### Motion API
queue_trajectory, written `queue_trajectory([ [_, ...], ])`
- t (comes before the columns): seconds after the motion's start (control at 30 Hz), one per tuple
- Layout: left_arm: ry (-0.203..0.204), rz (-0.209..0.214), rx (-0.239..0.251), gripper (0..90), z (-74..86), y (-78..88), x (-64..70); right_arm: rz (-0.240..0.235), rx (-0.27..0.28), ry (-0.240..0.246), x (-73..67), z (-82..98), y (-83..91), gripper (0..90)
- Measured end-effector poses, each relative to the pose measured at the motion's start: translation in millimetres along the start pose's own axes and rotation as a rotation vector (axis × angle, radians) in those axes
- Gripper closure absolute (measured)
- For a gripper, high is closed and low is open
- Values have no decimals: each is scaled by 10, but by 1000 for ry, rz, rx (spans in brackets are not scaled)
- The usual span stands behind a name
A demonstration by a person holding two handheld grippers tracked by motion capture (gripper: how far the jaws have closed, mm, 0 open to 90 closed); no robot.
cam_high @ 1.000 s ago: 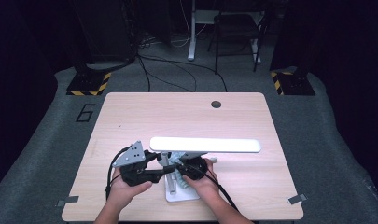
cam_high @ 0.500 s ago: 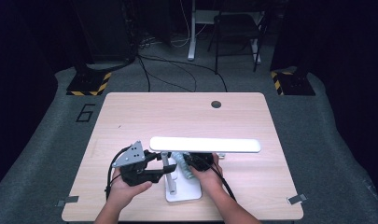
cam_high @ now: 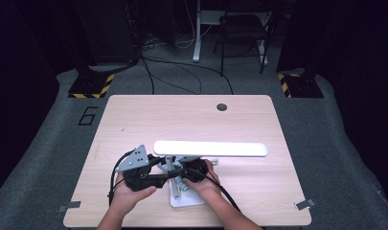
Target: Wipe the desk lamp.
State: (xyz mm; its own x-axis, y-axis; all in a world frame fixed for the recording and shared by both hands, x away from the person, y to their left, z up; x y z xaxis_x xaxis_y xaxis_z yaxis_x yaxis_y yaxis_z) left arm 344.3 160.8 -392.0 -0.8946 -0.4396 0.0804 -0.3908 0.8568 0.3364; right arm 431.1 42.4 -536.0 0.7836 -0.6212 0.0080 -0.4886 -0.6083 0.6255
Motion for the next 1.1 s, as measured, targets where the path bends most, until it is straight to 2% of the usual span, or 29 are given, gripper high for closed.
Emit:
queue_trajectory([
  [0.03,2,0,0,519,1,-1,4,17,-2,-2,33,-1,-2,707],
  [0.13,-1,-1,0,519,2,2,3,39,-8,-69,154,11,-7,717],
  [0.17,-1,-2,0,520,2,4,2,76,-27,-61,215,29,-16,718],
  [0.23,-1,-1,0,520,2,2,3,79,-14,-109,284,47,-15,718],
  [0.3,-2,0,0,520,3,2,2,94,-34,-104,329,56,3,717],
  [0.33,-4,-1,1,519,3,3,-1,102,-24,-109,345,58,3,716],
  [0.5,9,7,8,516,8,4,-4,98,-29,-130,390,68,11,713],
  [0.73,31,49,-5,493,58,-10,-37,92,-23,-132,396,72,10,711],
  [0.87,14,40,-9,504,57,-13,-29,78,-15,-143,410,68,11,711],
  [0.93,11,35,-7,509,56,-18,-21,57,-18,-165,425,65,15,712],
  [1.1,4,46,-6,510,59,-11,-36,68,-18,-156,464,6,-28,713],
])
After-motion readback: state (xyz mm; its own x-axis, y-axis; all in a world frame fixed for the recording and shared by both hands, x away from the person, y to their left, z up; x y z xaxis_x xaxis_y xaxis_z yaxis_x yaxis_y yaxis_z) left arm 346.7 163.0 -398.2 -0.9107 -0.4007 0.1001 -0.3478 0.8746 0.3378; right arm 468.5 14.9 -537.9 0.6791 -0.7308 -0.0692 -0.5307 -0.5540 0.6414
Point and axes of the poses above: each handheld gripper's, and its own axes: y roughly backward along the jaws, z roughly out of its underside, x roughly to its right, the point moved 5 cm from there along -y, roughly forward along the jaws, and after that the axes turned 2 degrees about -x, right-handed, at the moved point
